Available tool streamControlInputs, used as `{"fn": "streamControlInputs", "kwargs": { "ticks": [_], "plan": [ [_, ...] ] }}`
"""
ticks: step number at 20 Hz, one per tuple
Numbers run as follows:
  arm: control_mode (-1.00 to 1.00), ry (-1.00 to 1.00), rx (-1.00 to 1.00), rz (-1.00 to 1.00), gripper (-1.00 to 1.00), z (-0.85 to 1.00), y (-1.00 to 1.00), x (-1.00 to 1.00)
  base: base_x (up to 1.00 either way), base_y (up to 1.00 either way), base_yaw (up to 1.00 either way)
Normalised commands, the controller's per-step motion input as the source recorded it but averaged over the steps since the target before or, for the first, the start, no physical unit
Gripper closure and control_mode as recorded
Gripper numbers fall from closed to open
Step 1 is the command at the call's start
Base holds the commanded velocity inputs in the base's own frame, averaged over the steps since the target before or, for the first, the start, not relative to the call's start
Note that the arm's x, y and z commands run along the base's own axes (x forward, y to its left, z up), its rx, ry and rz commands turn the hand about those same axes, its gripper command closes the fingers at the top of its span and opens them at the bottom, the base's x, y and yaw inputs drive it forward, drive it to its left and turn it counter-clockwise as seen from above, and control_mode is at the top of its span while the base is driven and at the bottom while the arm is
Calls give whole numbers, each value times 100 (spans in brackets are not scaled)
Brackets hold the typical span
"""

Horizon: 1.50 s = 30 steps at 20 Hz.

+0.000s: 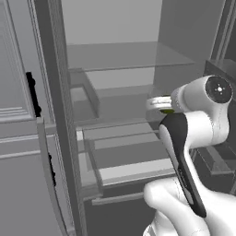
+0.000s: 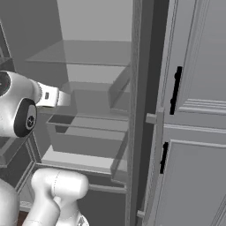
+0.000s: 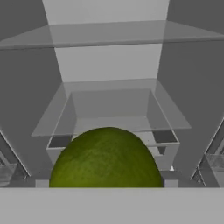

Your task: Place one lime and one chicken drumstick in each tupperware on the nearby counter, to pack two identical lunches.

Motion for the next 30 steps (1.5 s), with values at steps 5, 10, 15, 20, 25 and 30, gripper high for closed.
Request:
{"fn": "streamControlInputs", "kwargs": {
  "ticks": [5,10,15,20,25,30],
  "plan": [
    [100,0,0,0,100,0,0,0,-100,-3,1],
    [100,0,0,0,100,0,0,0,-91,32,20],
    [100,0,0,0,100,0,0,0,-95,43,27],
    [100,0,0,0,100,0,0,0,-19,67,43],
    [100,0,0,0,100,0,0,0,65,83,44],
    [100,0,0,0,100,0,0,0,79,84,39]
  ]
}}
